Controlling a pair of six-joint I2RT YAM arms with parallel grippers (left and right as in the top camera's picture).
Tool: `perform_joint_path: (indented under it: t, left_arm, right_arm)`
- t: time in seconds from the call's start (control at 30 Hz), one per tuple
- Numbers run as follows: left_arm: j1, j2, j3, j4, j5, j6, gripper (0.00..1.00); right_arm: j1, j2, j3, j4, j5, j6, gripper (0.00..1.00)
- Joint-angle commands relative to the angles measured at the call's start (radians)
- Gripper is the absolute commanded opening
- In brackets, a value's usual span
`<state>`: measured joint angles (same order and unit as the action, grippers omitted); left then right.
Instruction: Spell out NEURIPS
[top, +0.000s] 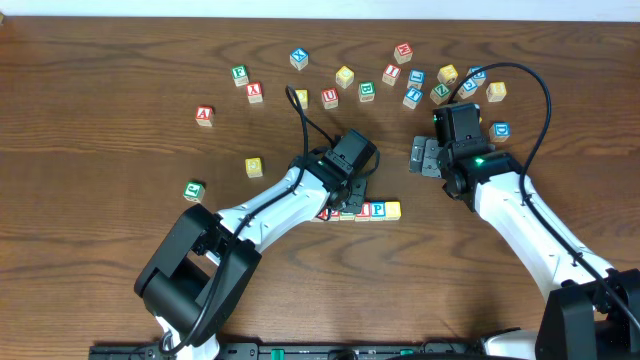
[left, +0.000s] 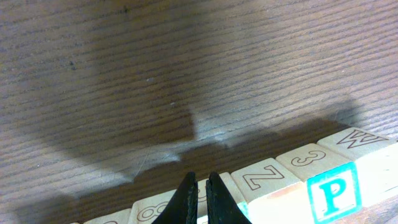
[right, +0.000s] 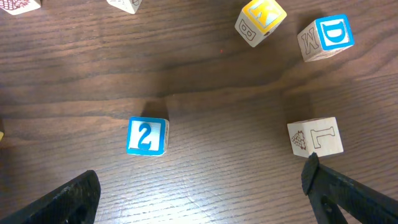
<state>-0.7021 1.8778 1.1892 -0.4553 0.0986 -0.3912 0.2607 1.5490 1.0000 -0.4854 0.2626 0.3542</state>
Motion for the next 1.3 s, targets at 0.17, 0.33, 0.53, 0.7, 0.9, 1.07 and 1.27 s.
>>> perform_joint_path:
  t: [0.17, 0.33, 0.53, 0.7, 0.9, 1.07, 1.27]
  left_arm:
    - [-0.002, 0.019, 0.023, 0.001, -0.006, 0.016, 0.07]
    - [0.0, 0.019, 0.023, 0.005, -0.006, 0.017, 0.08]
    - [0.014, 0.019, 0.029, 0.024, -0.006, 0.021, 0.08]
    - [0.018, 0.019, 0.029, 0.021, -0.005, 0.021, 0.08]
    - [0.017, 0.019, 0.029, 0.006, -0.001, 0.014, 0.07]
    - [0.016, 0.019, 0.029, -0.011, 0.018, 0.013, 0.07]
    - [0.015, 0.019, 0.029, -0.014, 0.022, 0.012, 0.08]
  right_arm:
    - [-0.006, 0.003, 0.018, -0.001, 0.016, -0.012, 0.99]
    - [-0.006, 0.003, 0.018, -0.001, 0.016, -0.012, 0.99]
    - [-0.006, 0.003, 0.018, -0.001, 0.016, -0.012, 0.99]
    - [-0.006, 0.003, 0.018, -0.001, 0.016, -0.012, 0.99]
    - [-0.006, 0.003, 0.018, -0.001, 0.016, -0.012, 0.99]
    - [-0.006, 0.003, 0.018, -0.001, 0.016, -0.012, 0.99]
    - [-0.006, 0.003, 0.018, -0.002, 0.016, -0.012, 0.99]
